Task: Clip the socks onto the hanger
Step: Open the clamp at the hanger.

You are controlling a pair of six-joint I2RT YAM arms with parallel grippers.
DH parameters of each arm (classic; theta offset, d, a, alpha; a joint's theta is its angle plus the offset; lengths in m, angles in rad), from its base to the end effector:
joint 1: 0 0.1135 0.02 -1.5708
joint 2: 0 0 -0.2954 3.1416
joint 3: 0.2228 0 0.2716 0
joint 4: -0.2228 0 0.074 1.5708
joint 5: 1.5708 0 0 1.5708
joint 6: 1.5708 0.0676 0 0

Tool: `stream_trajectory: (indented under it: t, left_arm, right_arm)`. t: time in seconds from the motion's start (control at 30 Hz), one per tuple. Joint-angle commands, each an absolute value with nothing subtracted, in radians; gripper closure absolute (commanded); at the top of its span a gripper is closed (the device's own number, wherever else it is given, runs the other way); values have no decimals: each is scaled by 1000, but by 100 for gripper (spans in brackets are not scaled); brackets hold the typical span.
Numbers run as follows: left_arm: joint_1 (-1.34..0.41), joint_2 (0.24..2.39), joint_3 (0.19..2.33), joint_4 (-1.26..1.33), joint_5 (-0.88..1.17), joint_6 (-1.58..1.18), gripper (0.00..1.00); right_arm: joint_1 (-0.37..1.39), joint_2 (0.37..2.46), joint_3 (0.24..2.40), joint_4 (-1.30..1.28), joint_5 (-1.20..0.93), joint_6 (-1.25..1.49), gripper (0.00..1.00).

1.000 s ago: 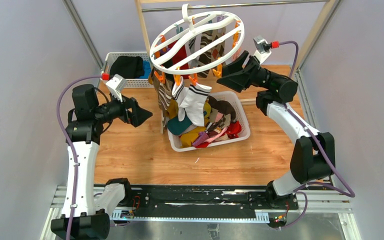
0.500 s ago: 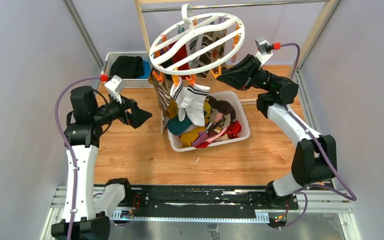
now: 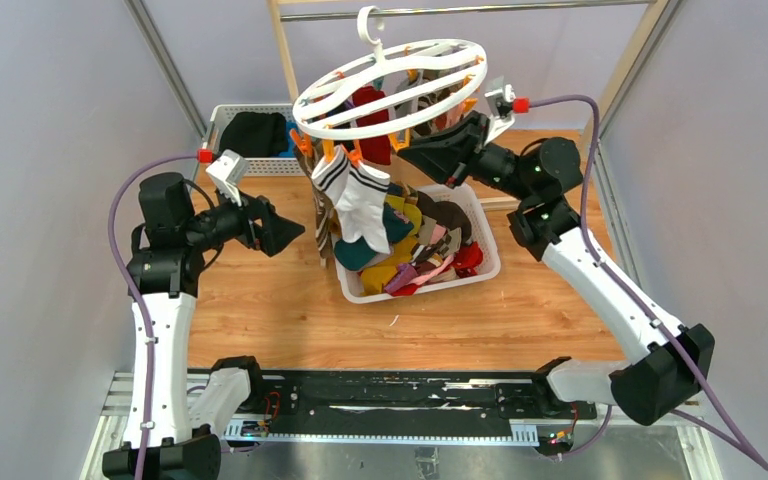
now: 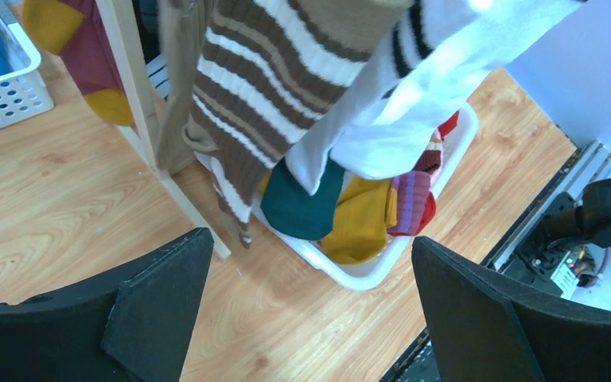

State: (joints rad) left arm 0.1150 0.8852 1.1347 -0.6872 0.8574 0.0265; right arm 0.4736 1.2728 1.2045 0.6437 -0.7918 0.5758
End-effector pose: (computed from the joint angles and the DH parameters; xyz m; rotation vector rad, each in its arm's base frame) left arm 0.1866 -0.0299 0.4156 0.4546 1.8684 -0.7588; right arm 0.2482 0.1813 0.5038 -0.7295 1.0558 1.3058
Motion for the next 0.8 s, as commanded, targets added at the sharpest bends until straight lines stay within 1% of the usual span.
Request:
stream_trajectory:
  t: [0.0,0.17,0.27,0.43,0.53,0.6,0.7,0.77]
  left_arm:
    - [118,879,1193,-702,891,-43,0]
    - [118,881,1237,-743,900,-51,0]
    - [118,873,1245,-754,905,-52,0]
    - [118,864,1245,-750,891,-49,0]
    - [118,878,1263,-738,879,-62,0]
    - [118,886,1273,-721,906,-92,0]
    - [118,880,1262,-660,959,-153,0]
    - [117,869,1237,-575,970,-225,0]
  right_arm:
    - [586,1295,1277,321,-498,243,100]
    - [714,1347,1306,282,-198,90,100]
    - [758,1380,1306,314,-93,42,100]
    - [781,1394,1301,348,-44,26,100]
    - [795,1420,1318,358,-52,21,100]
    - [801,1436,1329,352,-63,30,100]
    - [808,1419,1282,396,-67,43,100]
    - [811,1403,1249,431,-61,61,100]
